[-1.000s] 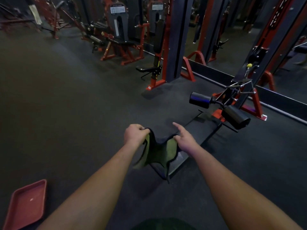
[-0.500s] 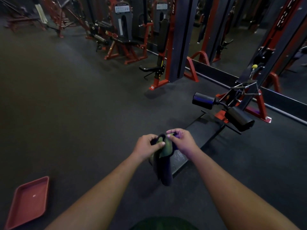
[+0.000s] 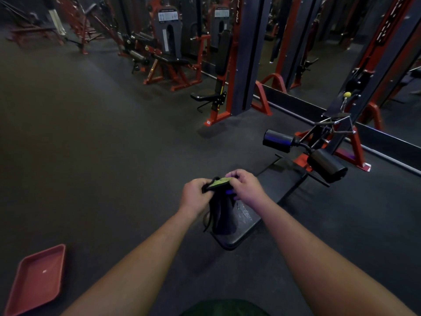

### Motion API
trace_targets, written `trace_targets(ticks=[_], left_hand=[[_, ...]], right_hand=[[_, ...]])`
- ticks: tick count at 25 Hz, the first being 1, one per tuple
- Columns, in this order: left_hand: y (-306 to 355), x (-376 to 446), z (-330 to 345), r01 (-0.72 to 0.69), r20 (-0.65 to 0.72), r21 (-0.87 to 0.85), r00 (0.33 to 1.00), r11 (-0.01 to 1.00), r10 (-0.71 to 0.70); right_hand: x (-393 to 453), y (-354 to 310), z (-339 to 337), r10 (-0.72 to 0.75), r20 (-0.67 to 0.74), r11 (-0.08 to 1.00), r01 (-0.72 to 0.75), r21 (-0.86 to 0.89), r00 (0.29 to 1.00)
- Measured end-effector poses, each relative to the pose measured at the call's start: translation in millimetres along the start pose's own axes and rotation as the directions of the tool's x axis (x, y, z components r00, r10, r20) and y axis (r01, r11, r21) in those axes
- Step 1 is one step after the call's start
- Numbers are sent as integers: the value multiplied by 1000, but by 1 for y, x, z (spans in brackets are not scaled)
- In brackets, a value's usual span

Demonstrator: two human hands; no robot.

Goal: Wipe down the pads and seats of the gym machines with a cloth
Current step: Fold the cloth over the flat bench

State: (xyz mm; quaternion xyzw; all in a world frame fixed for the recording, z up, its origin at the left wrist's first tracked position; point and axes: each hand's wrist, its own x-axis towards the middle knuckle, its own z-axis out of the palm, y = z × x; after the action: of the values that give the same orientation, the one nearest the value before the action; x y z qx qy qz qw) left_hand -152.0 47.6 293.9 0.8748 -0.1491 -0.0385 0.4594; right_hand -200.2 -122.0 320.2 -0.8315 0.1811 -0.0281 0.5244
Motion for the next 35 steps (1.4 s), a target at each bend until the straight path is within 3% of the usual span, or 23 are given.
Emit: trace_targets(ticks=[1,2,5,8,11,13,15,17,18,21,22,23,26,28,29,30,31,32,33,35], left_hand=[[-2,4,-7,7,9,26,1000,1000,-7],[-3,8,-15,6,22,44,1000,999,-7],[2,16,-29,-65,48,98,997,993,60],[10,25,-38,-96,19,134,995,986,94],[12,25,-49,-214,149,391,974,895,168],[9,25,-57,-237,161,491,970,838,179],[5,26,-63,-155,89,444,988,882,129],[2,30,-66,-99,47,334,995,937,88],[1,31,-67,-86,51,269,996,959,76],[-1,32,-70,-129,93,178,989,976,114],[-3,34,-71,-135,101,180,988,974,118],[-3,36,-72,-121,88,170,990,978,107],[1,37,-76,-41,-24,-8,999,999,41],[5,36,-79,-8,-45,-212,999,977,-2],[8,36,-81,16,-32,-316,999,949,-28],[11,36,-81,50,-12,-417,998,908,-60],[17,35,-81,83,9,-515,996,853,-92],[24,34,-79,110,25,-600,993,792,-119],[33,34,-77,127,25,-665,989,736,-148],[50,37,-73,136,22,-783,981,607,-192]], right_hand=[[0,6,-8,-113,37,950,119,-287,993],[0,13,-14,-194,137,855,236,-462,971],[-3,21,-22,-256,428,647,483,-591,867],[2,21,-27,-54,414,420,397,-816,909],[1,24,-35,-19,248,243,245,-939,969],[-1,25,-37,-181,124,251,167,-953,976],[-1,20,-38,-340,23,371,157,-915,940],[1,16,-42,-368,4,426,172,-888,930],[3,16,-45,-340,41,389,180,-903,940],[9,20,-54,-357,240,103,293,-951,903],[10,16,-58,-388,258,90,315,-945,885],[12,9,-60,-398,230,165,316,-934,888],[14,-8,-55,-364,62,568,275,-776,929],[14,-12,-50,-333,-41,800,260,-541,942],[13,-13,-47,-317,-91,900,269,-342,944],[9,-16,-43,-301,-146,954,296,-51,943],[6,-17,-40,-254,-172,914,294,278,952],[3,-15,-38,-192,-140,833,237,500,971],[-2,-11,-33,-147,-45,814,147,563,988],[-20,0,-19,-66,210,911,-27,412,975]])
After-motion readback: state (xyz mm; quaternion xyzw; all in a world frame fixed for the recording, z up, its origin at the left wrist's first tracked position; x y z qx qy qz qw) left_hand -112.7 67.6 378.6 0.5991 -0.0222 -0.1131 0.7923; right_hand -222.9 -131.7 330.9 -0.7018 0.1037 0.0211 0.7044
